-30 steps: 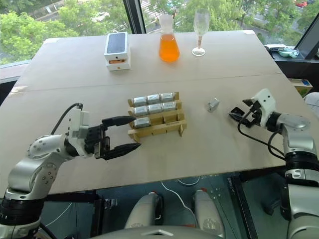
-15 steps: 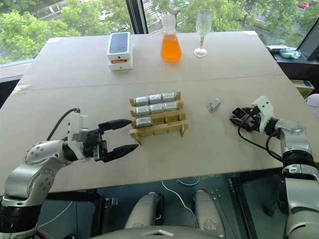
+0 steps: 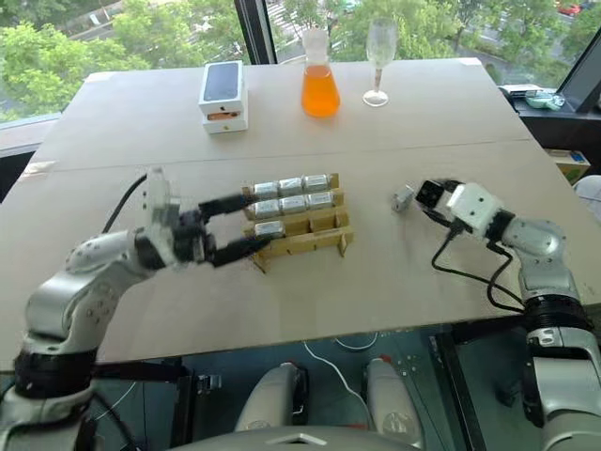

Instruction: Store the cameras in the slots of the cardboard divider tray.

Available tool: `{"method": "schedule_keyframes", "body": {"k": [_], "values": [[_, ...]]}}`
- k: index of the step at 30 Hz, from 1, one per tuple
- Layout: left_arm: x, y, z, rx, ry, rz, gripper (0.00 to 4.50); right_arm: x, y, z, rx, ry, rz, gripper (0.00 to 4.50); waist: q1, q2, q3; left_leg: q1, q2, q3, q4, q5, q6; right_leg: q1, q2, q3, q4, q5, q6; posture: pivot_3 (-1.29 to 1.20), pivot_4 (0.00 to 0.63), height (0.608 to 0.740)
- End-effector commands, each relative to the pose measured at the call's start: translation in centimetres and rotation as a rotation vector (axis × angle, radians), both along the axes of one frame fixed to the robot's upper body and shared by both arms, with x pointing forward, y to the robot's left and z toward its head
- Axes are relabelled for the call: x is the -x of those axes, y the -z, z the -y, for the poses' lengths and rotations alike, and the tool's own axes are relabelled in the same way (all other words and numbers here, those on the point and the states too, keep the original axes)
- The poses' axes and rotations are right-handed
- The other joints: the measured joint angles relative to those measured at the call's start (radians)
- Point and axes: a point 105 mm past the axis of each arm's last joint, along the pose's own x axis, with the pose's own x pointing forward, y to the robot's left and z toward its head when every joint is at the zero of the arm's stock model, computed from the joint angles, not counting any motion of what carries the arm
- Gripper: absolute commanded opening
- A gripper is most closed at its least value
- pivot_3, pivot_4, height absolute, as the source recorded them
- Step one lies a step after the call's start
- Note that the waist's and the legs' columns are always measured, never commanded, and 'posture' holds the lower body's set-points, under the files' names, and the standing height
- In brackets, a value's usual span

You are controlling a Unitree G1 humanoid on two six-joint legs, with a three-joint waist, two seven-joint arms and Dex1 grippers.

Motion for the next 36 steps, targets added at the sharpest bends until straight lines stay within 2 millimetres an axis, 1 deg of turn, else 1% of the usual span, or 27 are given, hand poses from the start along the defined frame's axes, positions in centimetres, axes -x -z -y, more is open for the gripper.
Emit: {"method": "schedule_keyframes", "body": {"k": [1,4,7,9,11,12,15,20,22,24,26,27,28,29,32,33,34,36], "values": [[-1.0,-0.4,0.9,-0.019,-0.003,-0.023,4.50,1.7,-2.9,-4.5,0.102,-0.178,0.204,1.95,0.001,0.000,0.000,0.000,0.000,0.000,0.000,0.000,0.000,0.000,0.000,0.000,0.000,0.000,0.000,0.00,0.150,0.740],[-3.0,-0.6,1.7,-0.093,-0.036,-0.055,4.50,2.7,-3.3,-7.8,0.198,-0.308,0.273,1.95,0.006,0.000,0.000,0.000,0.000,-0.001,0.000,0.000,0.000,0.000,0.000,0.000,0.001,0.000,0.000,0.00,0.150,0.740],[-4.5,-0.7,2.9,-0.203,-0.008,-0.058,4.50,3.2,-3.0,-10.9,0.310,-0.400,0.366,1.95,0.008,-0.001,0.000,-0.001,-0.001,-0.002,0.002,0.000,0.000,0.000,0.000,-0.001,0.001,0.000,0.000,0.00,0.150,0.740],[-5.1,-0.4,3.4,-0.263,0.005,-0.055,4.50,3.2,-2.4,-12.4,0.359,-0.425,0.409,1.95,0.007,-0.001,0.000,-0.001,-0.002,-0.001,0.002,0.000,0.000,0.000,0.000,-0.001,0.001,0.000,0.000,0.00,0.150,0.740],[-4.9,-0.2,3.9,-0.297,0.053,-0.067,4.50,3.3,-1.3,-13.8,0.431,-0.445,0.460,1.95,0.006,0.000,0.000,-0.001,-0.002,-0.001,0.002,0.000,0.000,0.000,0.000,-0.001,0.001,0.000,0.000,0.00,0.150,0.740],[-4.9,0.1,4.0,-0.323,0.071,-0.075,4.50,3.2,-1.1,-14.2,0.445,-0.448,0.480,1.95,0.006,-0.001,0.000,-0.001,-0.002,-0.001,0.002,0.000,-0.001,0.000,0.000,-0.001,0.001,0.000,0.000,0.00,0.150,0.740],[-4.7,1.2,3.8,-0.418,0.110,-0.090,4.50,2.5,-1.5,-14.7,0.468,-0.407,0.533,1.95,0.006,0.000,0.001,-0.002,-0.002,-0.001,0.002,0.001,-0.002,-0.002,0.000,-0.001,0.002,0.000,-0.001,0.00,0.150,0.740],[-4.9,1.4,3.7,-0.448,0.132,-0.139,4.50,2.3,-1.8,-14.9,0.477,-0.402,0.578,1.95,0.007,-0.001,0.001,-0.003,-0.002,-0.001,0.002,0.000,-0.001,-0.003,0.000,-0.001,0.003,0.000,-0.001,0.00,0.150,0.740],[-5.0,1.5,3.7,-0.457,0.140,-0.138,4.50,2.4,-1.7,-14.8,0.492,-0.408,0.586,1.95,0.006,-0.001,0.001,-0.003,-0.002,-0.001,0.002,0.000,-0.001,-0.003,0.000,-0.001,0.003,0.000,-0.001,0.00,0.150,0.740],[-5.3,1.1,4.0,-0.428,0.142,-0.132,4.50,2.5,-1.4,-14.7,0.508,-0.419,0.580,1.95,0.006,-0.001,0.001,-0.003,-0.002,-0.001,0.002,0.000,-0.001,-0.003,0.000,-0.001,0.003,0.000,-0.001,0.00,0.150,0.740],[-5.6,0.9,4.2,-0.417,0.138,-0.129,3.93,2.7,-1.1,-14.7,0.510,-0.435,0.572,1.95,0.006,-0.001,0.001,-0.003,-0.002,-0.001,0.002,0.000,0.000,-0.003,0.000,-0.001,0.004,0.000,-0.001,0.00,0.150,0.740],[-5.6,0.9,4.2,-0.423,0.145,-0.128,3.78,2.8,-1.0,-14.7,0.512,-0.439,0.570,1.95,0.005,-0.001,0.001,-0.003,-0.002,-0.001,0.002,0.000,0.000,-0.003,0.000,-0.001,0.004,0.000,-0.001,0.00,0.150,0.740],[-5.6,1.0,4.2,-0.430,0.155,-0.128,3.29,2.9,-0.9,-14.7,0.514,-0.444,0.569,1.95,0.005,-0.001,0.001,-0.003,-0.002,-0.001,0.002,0.000,0.000,-0.003,0.000,-0.001,0.004,0.000,-0.001,0.00,0.150,0.740],[-5.4,1.0,4.3,-0.428,0.168,-0.135,2.92,2.9,-0.7,-14.7,0.520,-0.449,0.564,1.95,0.004,-0.001,0.001,-0.003,-0.002,-0.001,0.002,0.000,0.000,-0.003,0.000,-0.001,0.004,0.000,-0.001,0.00,0.150,0.740],[-5.0,1.0,4.6,-0.432,0.210,-0.149,1.29,2.9,-0.5,-14.6,0.527,-0.454,0.560,1.95,0.003,-0.001,0.001,-0.003,-0.002,-0.001,0.002,0.000,0.000,-0.003,0.000,-0.001,0.005,0.000,-0.001,0.00,0.150,0.740],[-4.9,1.0,4.7,-0.430,0.215,-0.152,1.09,3.0,-0.5,-14.6,0.528,-0.457,0.565,1.95,0.003,-0.001,0.001,-0.003,-0.002,-0.001,0.002,0.000,0.000,-0.003,0.000,-0.001,0.005,0.000,-0.001,0.00,0.150,0.740],[-5.0,0.9,4.8,-0.429,0.215,-0.152,0.78,3.0,-0.5,-14.6,0.530,-0.460,0.566,1.95,0.003,-0.001,0.001,-0.002,-0.002,-0.001,0.002,0.000,0.000,-0.003,0.000,-0.001,0.005,0.000,-0.001,0.00,0.150,0.740],[-5.0,0.9,4.8,-0.432,0.217,-0.153,0.78,3.0,-0.3,-14.7,0.537,-0.468,0.559,1.95,0.003,-0.001,0.001,-0.002,-0.002,-0.001,0.003,0.000,0.000,-0.003,0.000,-0.001,0.006,0.000,-0.001,0.00,0.150,0.740]]}}
